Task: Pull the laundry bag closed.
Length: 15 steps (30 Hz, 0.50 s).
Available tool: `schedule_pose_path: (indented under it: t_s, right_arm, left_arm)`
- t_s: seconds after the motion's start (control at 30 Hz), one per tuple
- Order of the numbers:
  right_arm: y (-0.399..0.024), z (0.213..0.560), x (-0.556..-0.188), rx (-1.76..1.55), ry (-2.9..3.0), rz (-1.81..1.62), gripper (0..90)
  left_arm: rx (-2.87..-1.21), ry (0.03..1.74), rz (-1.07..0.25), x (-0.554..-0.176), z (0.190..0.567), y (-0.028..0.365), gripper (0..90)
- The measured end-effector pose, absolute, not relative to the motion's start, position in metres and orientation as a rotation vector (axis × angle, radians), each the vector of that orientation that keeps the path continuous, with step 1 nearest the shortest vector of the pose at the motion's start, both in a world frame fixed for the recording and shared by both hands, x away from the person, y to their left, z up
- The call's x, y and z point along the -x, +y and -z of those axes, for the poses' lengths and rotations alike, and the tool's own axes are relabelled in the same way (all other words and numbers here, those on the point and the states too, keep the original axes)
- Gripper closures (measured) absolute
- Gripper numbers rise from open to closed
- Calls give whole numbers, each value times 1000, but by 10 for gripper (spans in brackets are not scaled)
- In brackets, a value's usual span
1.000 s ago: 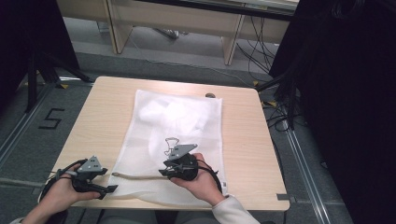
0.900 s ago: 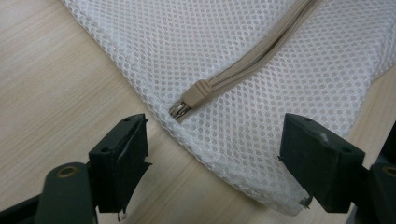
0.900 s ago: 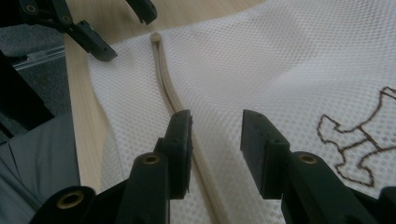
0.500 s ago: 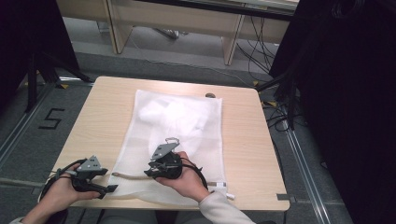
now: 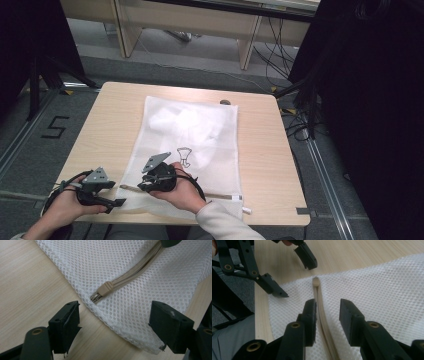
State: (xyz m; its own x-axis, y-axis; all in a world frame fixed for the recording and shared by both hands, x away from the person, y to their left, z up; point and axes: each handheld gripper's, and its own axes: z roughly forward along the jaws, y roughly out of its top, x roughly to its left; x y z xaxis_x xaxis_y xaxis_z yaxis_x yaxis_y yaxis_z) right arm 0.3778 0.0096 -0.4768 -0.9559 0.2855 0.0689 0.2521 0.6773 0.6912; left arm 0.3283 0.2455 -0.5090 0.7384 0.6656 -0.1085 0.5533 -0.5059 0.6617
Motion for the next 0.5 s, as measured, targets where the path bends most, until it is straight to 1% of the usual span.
schedule_pose_path:
  t_s: [0.33,0.5]
  right_arm:
    - [24,477,-382,-445,2854,-1157,680]
    - [32,480,-382,-435,2874,-1140,689]
  left_arm:
    - [-2241,900,-203,-329,509,246,236]
    - [-2230,920,-191,-328,509,245,236]
